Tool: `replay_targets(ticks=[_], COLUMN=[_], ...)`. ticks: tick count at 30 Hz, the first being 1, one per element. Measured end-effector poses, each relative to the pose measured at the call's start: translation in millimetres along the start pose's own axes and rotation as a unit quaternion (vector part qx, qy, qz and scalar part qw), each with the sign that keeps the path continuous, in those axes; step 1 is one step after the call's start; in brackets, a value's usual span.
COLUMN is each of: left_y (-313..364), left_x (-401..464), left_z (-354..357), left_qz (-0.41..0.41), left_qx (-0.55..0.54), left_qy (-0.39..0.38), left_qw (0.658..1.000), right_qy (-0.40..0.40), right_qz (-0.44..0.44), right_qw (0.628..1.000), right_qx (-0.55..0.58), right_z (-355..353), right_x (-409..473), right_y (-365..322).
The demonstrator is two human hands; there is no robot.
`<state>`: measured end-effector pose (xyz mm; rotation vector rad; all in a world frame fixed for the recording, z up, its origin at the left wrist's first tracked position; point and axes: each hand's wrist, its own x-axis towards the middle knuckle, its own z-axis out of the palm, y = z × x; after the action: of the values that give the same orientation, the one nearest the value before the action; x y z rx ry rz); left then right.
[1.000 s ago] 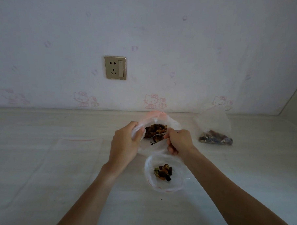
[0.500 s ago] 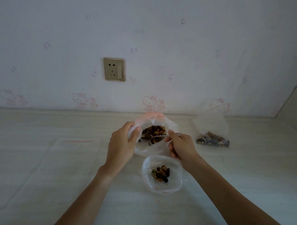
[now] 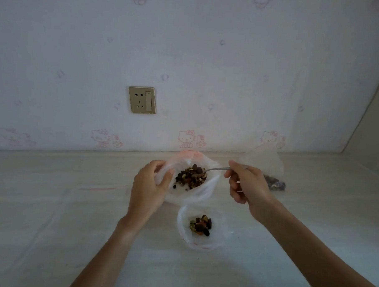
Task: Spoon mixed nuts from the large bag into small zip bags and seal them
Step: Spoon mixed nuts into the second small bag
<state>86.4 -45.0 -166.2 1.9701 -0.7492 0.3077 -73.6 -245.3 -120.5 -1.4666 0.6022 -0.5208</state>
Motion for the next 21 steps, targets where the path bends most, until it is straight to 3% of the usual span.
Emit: replay_targets(ticks=[7,16,19,21], left_y=[27.0,38.0,35.0,34.1], left_x=[-13.6,-47.1,-49.0,-49.2], left_z=[-25.3,-8.9,-5.5,-3.5], left_qz=[0.101,0.07,0.044,0.035], left_qx=[0.065,0.071,0.052,0.043], left_qy=[0.041,-0.159,-0.187,-0.197], left_qw=[0.992,0.982,0.98,0.979], right_qy=[-0.032,-0.079,-0.075,-0.065], right_qz=[-0.023,-0.007,-0.061,-0.149], right_qw=[0.999,0.996,0.989,0.967], right_qx=[0.026,-0.049,-0.111,-0.197], right_z=[-28.4,-43.0,-44.2,-43.7], right_x=[-36.1,-72.4,-77.7,-80.2], right_y=[-3.4,17.1,19.8,21.8])
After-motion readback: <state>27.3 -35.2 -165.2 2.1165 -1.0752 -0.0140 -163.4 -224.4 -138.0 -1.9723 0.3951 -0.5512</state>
